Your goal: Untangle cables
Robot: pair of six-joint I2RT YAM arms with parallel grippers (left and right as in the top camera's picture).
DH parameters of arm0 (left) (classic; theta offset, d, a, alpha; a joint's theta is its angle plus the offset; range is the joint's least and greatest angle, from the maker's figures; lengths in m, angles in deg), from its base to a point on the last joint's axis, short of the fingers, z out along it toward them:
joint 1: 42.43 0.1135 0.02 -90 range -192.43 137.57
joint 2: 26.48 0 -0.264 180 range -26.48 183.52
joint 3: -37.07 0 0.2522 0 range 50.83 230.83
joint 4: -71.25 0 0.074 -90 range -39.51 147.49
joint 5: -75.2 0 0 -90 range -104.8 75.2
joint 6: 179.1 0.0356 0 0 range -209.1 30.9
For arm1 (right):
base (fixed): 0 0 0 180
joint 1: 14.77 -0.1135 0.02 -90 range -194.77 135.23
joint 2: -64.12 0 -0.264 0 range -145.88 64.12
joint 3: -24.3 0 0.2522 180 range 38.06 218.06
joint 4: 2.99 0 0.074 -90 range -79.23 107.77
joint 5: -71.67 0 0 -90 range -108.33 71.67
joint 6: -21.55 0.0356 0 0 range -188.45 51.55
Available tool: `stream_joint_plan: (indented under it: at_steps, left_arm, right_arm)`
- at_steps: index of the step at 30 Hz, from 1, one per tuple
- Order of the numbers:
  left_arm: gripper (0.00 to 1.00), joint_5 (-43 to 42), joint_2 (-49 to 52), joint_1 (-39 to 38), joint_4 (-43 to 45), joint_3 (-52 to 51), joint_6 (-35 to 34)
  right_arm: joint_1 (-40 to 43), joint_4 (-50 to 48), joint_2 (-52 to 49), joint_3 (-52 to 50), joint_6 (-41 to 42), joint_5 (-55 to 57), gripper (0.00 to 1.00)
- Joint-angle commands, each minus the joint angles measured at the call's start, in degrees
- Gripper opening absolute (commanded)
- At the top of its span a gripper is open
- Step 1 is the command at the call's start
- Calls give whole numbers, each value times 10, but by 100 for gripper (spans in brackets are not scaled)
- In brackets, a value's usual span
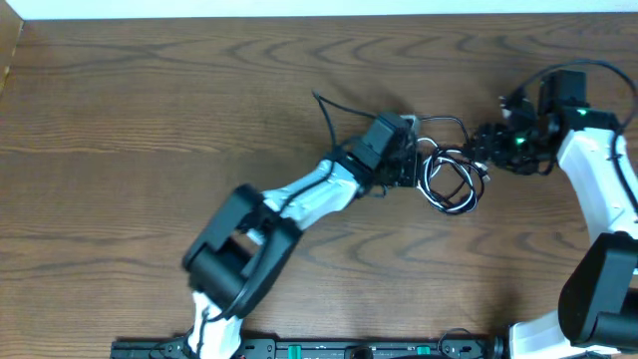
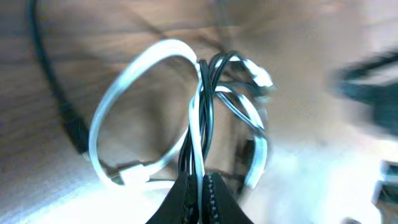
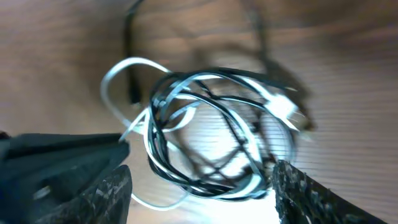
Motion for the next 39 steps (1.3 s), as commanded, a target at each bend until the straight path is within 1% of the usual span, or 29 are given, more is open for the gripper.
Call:
stream_joint_plan:
  at_steps: [1, 5, 10, 13, 19, 23, 31, 35, 39]
  left_arm:
    - [8, -104, -63, 21, -28, 9, 64]
    - [7, -128, -92, 31, -46, 9, 73]
    - [7, -158, -115, 42, -50, 9, 72]
    - [7, -172, -132, 51, -52, 9, 72]
    - [8, -174, -175, 78, -52, 9, 20]
    - [7, -208, -205, 101, -49, 9, -2]
    - [7, -310, -231, 145, -44, 9, -49]
    - [7, -351, -232, 163, -12, 9, -77]
    - [7, -372, -232, 174, 29, 9, -110]
  right_arm:
    - [-33, 1, 2, 0, -24, -32, 68]
    - [-60, 0, 2, 0, -24, -30, 68]
    - [-82, 0, 2, 0, -5, 17, 67]
    - [-92, -2, 2, -4, -2, 19, 66]
    - [-101, -4, 2, -18, -2, 19, 66]
    - [-101, -20, 2, -37, 7, 19, 66]
    - [-101, -90, 2, -90, 39, 20, 62]
    - [-101, -129, 2, -126, 59, 20, 61]
    - [-101, -150, 2, -143, 60, 20, 61]
